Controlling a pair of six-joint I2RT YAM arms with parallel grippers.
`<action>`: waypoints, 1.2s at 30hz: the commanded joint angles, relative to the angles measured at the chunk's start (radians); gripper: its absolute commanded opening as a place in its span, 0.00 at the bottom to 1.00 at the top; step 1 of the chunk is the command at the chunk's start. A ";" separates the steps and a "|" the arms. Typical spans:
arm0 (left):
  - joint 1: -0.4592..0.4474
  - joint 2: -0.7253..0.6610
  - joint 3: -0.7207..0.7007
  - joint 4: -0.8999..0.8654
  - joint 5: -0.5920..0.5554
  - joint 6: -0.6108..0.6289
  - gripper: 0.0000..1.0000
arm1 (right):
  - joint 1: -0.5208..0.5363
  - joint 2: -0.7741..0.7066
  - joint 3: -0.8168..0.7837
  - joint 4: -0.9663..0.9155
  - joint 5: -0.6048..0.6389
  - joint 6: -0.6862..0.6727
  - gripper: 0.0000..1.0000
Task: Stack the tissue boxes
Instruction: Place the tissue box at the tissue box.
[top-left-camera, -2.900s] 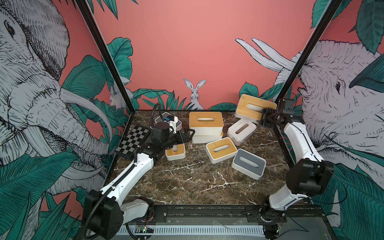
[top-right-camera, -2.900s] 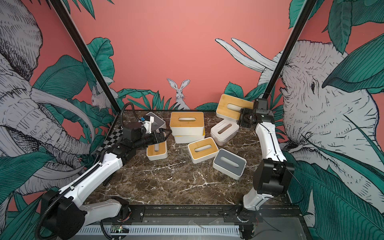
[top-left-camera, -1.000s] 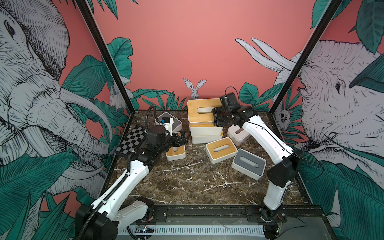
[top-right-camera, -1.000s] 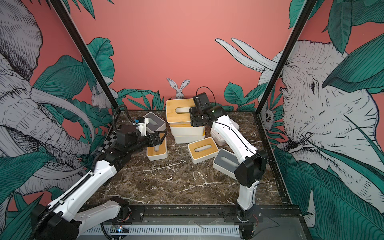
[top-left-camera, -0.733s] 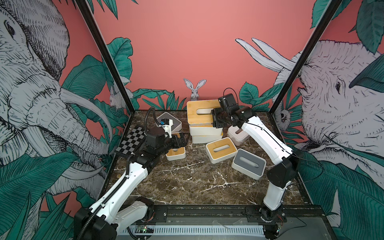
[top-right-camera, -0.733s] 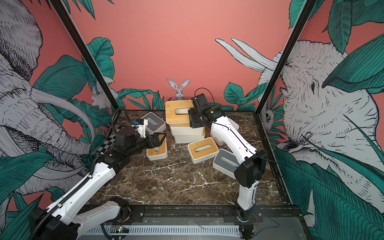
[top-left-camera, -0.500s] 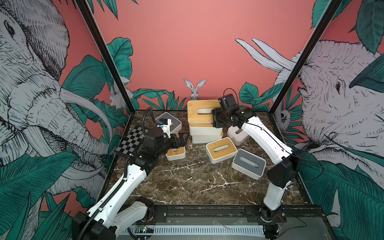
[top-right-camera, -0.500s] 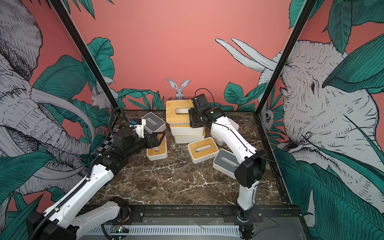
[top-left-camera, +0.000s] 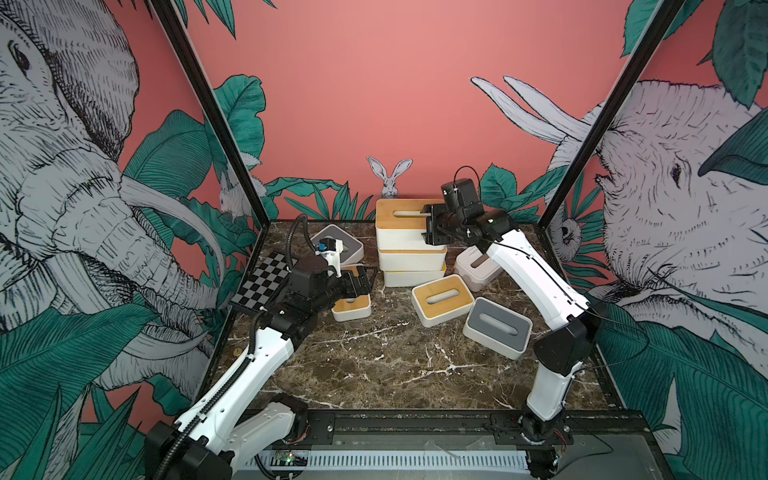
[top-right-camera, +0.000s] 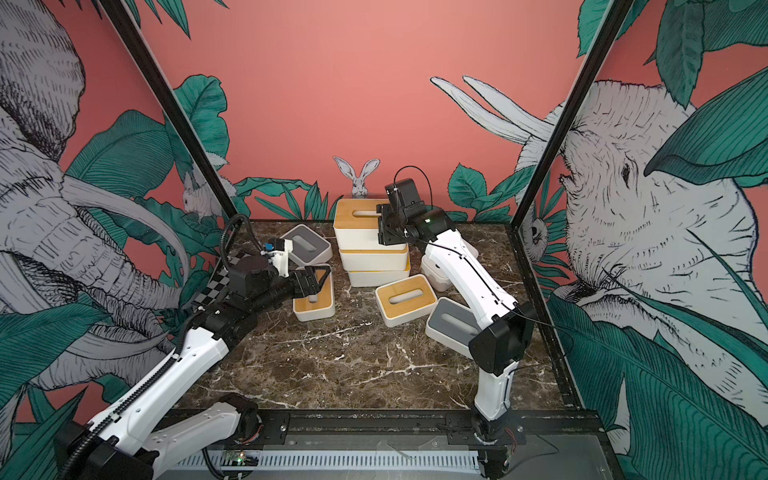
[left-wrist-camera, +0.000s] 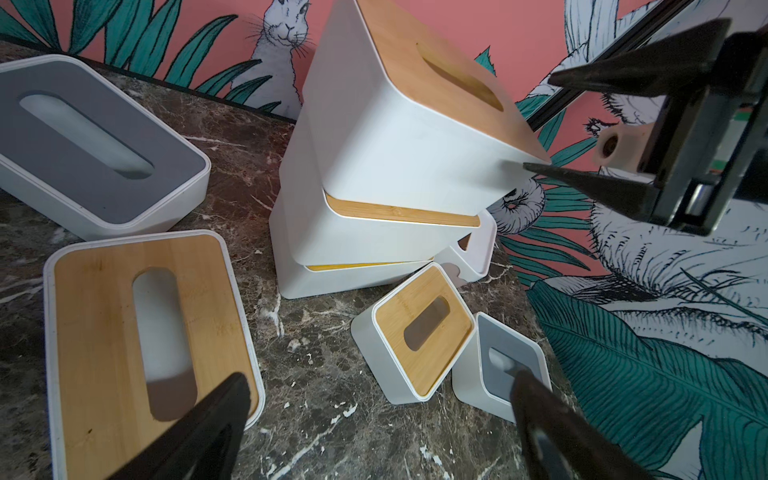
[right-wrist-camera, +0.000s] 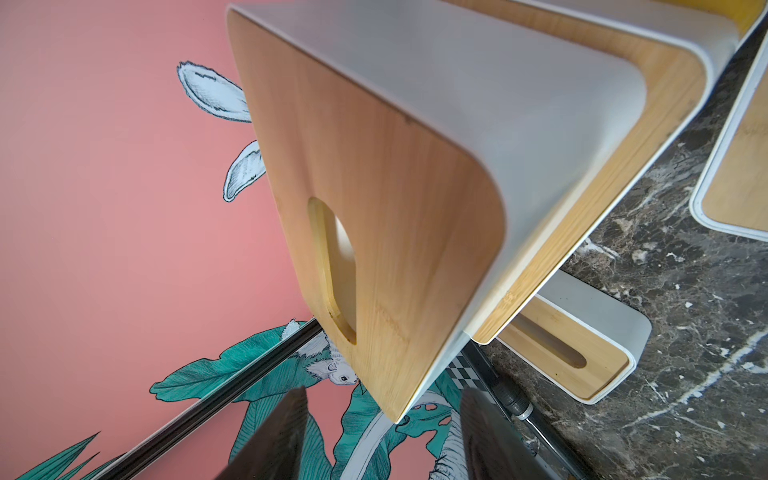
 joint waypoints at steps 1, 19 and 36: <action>0.000 -0.006 0.075 -0.033 -0.016 0.014 0.99 | 0.001 -0.066 0.016 0.026 0.040 -0.076 0.60; 0.094 0.382 0.542 -0.143 0.131 -0.037 0.99 | -0.243 -0.185 -0.140 -0.058 -0.138 -0.944 0.99; 0.054 0.745 0.967 -0.351 0.131 0.096 0.99 | -0.285 0.108 0.157 -0.095 -0.411 -1.142 0.99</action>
